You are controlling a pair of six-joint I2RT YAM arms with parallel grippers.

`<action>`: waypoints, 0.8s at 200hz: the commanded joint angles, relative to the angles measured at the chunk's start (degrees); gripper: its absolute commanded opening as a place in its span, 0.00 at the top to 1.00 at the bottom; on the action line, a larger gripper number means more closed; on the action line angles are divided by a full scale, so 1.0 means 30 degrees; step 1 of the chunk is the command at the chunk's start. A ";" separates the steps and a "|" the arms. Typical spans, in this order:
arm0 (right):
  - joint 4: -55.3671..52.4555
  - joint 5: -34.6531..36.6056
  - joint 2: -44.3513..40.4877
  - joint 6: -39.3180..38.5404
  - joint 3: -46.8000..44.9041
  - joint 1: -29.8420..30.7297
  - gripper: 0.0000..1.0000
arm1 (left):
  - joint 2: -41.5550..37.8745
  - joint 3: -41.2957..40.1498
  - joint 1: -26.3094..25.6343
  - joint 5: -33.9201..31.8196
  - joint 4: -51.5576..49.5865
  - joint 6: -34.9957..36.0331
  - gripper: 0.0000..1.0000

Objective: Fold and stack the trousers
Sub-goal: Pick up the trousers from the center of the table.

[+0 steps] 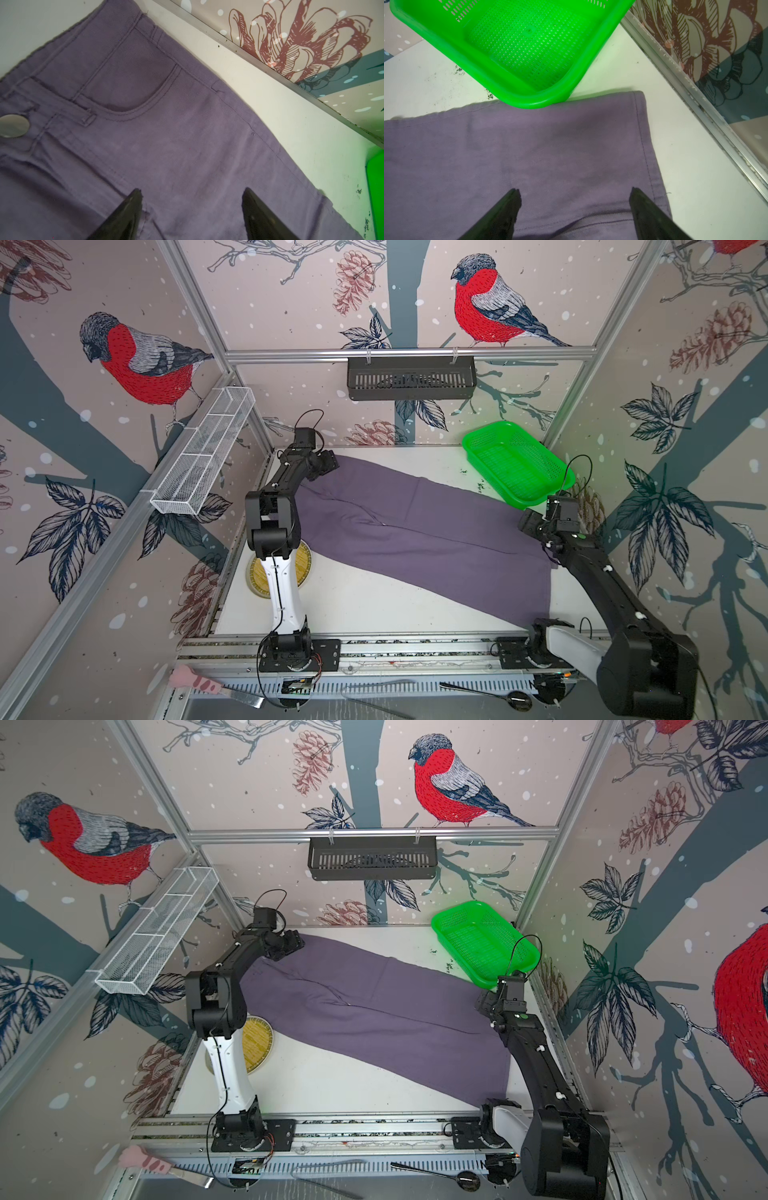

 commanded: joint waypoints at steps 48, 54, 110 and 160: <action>0.0300 0.1818 0.0454 -0.0804 0.0653 -0.0266 0.14 | 0.4543 0.6101 0.0262 -0.4033 -0.1620 0.2222 0.24; 0.0274 0.1924 0.0474 -0.0801 0.0653 -0.0313 0.14 | 0.4817 0.6360 0.0253 -0.4143 -0.1397 0.2420 0.24; 0.0644 0.2717 0.1108 -0.0800 0.0590 -0.1094 0.14 | 0.7323 0.9617 0.0683 -0.4976 -0.0894 0.3092 0.24; 0.0907 0.2705 0.2088 -0.0738 0.0778 -0.1279 0.14 | 0.8209 1.0575 0.1356 -0.6090 0.0298 0.4302 0.24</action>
